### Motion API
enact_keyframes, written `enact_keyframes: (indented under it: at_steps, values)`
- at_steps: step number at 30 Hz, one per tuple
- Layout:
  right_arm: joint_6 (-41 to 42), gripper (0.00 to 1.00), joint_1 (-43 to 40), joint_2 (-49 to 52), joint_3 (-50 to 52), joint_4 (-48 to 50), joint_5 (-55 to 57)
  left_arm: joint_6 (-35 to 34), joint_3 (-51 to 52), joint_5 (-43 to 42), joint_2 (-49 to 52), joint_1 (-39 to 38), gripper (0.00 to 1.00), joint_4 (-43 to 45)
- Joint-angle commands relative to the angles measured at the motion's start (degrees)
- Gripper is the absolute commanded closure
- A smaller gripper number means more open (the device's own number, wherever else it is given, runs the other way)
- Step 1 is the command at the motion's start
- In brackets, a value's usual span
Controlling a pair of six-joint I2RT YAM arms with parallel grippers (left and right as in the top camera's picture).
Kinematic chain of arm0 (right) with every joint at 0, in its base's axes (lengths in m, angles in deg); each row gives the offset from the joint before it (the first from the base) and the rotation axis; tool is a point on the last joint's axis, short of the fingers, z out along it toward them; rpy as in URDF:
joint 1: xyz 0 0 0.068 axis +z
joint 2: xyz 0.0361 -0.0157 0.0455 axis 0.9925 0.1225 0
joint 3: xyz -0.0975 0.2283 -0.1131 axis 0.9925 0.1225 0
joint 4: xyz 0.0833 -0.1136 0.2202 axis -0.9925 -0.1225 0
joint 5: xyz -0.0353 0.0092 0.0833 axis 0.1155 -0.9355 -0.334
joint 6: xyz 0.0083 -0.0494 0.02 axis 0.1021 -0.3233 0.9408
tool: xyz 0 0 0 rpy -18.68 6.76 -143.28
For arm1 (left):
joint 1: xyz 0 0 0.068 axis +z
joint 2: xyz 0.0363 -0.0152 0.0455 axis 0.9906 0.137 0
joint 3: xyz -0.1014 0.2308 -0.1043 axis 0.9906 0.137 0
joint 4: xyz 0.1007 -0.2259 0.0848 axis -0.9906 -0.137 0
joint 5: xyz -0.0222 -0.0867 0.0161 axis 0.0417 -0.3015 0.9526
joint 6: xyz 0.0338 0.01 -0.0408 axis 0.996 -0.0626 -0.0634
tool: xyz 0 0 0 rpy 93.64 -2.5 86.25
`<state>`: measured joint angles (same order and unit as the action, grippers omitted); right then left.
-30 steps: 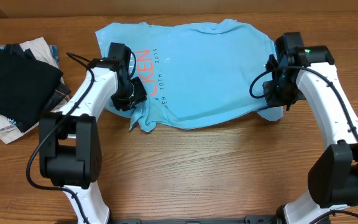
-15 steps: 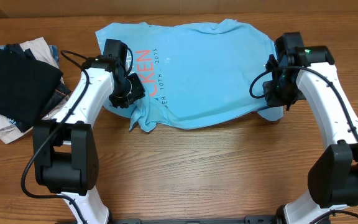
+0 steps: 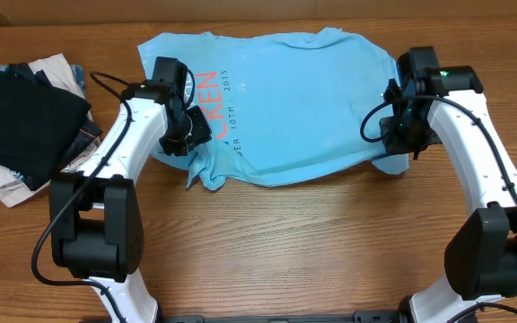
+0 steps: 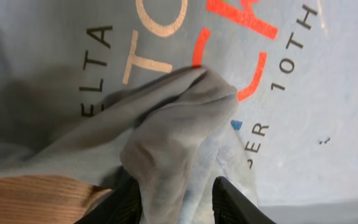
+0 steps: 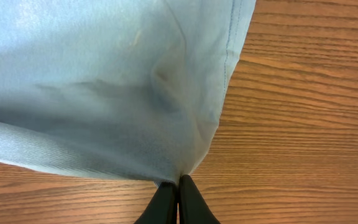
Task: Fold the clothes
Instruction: 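Hold the shirt's bottom corners with both grippers on the table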
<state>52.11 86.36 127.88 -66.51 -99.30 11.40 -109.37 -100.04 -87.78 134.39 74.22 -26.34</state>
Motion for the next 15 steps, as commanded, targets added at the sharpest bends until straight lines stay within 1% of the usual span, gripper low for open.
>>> enact_keyframes:
  at_steps: [1, 5, 15]
  values:
    - [0.2, 0.96, -0.3, -0.3, 0.1, 0.2, 0.0, -0.5, 0.6, 1.5, 0.1, -0.4, 0.64, 0.7]
    - [0.2, 0.96, -0.3, -0.3, 0.1, 0.2, 0.0, -0.5, 0.6, 3.2, 0.1, -0.4, 0.73, 1.0]
    - [0.2, 0.96, -0.3, -0.3, 0.1, 0.2, 0.0, -0.5, 1.3, 4.0, 0.3, -0.4, 0.74, 1.0]
